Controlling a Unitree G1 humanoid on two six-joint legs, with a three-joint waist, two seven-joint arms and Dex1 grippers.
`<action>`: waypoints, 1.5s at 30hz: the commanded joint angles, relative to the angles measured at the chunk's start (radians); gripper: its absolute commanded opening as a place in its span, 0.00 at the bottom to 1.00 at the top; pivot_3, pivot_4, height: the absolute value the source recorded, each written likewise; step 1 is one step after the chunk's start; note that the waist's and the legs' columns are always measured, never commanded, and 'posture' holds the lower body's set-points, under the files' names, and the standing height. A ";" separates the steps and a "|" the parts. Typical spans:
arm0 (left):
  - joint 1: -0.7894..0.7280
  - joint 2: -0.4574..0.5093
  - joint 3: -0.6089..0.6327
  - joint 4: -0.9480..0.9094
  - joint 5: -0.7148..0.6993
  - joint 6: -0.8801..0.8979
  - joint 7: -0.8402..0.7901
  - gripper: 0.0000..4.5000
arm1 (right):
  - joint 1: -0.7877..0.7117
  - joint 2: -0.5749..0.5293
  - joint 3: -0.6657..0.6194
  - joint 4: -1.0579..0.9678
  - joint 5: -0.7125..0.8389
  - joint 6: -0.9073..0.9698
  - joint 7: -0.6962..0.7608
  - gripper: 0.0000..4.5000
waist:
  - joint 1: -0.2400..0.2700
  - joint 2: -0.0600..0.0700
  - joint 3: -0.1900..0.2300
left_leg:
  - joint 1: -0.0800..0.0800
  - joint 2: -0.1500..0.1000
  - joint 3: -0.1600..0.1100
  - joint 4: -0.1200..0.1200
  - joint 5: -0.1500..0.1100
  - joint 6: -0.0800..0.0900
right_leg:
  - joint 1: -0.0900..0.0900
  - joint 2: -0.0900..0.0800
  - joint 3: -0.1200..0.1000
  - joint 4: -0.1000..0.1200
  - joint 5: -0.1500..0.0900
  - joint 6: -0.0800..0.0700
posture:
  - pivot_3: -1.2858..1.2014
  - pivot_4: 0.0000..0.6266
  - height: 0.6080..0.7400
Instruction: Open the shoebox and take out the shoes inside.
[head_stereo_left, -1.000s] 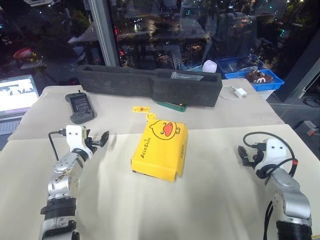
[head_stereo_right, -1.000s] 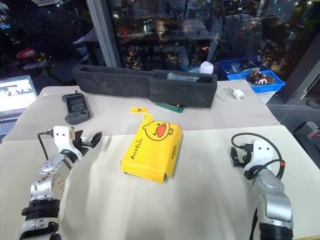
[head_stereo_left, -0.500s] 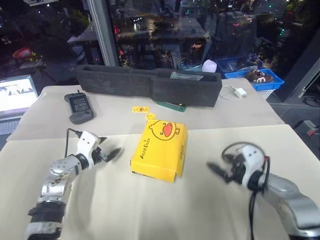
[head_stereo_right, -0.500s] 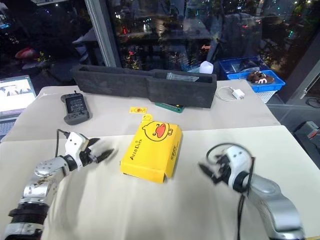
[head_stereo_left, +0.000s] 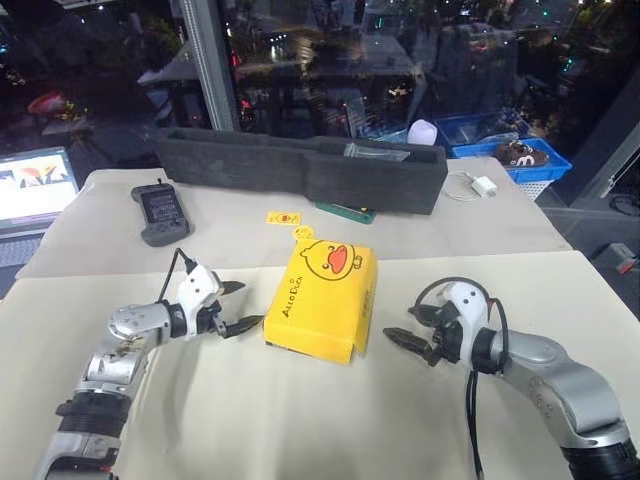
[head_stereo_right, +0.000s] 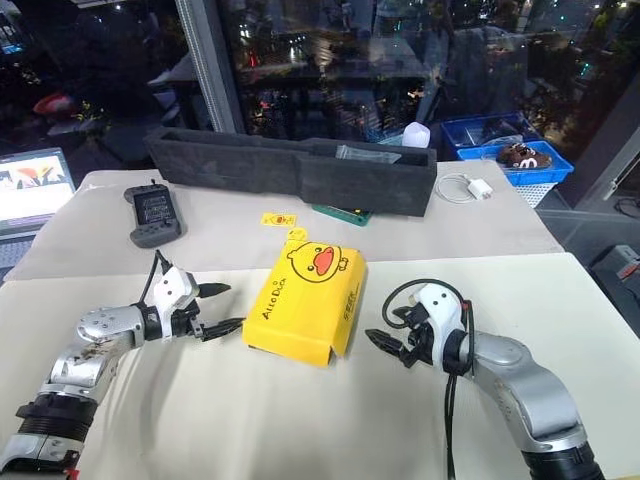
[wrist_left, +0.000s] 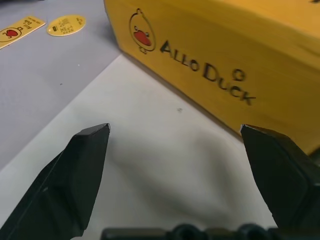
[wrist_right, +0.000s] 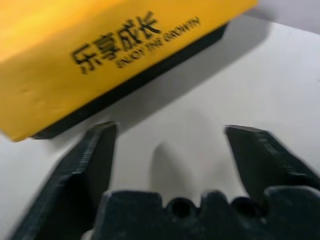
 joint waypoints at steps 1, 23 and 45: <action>-0.015 -0.001 0.020 -0.003 -0.008 -0.029 -0.007 0.69 | -0.022 0.011 -0.015 -0.017 -0.005 -0.029 -0.009 0.55 | -0.001 0.000 0.000 | -0.001 0.000 0.000 0.000 0.000 0.000 | 0.000 0.000 0.000 0.000 0.000 0.000 | 0.52 0.24 1.00; -0.208 -0.165 -0.136 0.180 0.142 -0.148 0.016 0.01 | -0.293 0.179 0.254 0.239 -0.233 -0.149 -0.009 0.00 | -0.003 0.000 0.000 | 0.001 0.001 -0.001 0.002 0.000 0.000 | 0.000 0.007 0.001 0.003 0.001 -0.002 | 0.52 0.24 1.00; 0.201 0.016 0.007 -0.537 -0.026 0.288 0.060 0.01 | -0.157 0.082 0.331 -0.121 -0.133 0.028 0.194 0.00 | 0.004 0.001 0.000 | 0.003 0.012 -0.001 0.003 -0.001 0.001 | 0.000 0.011 0.000 0.000 0.002 -0.007 | 0.52 0.24 1.00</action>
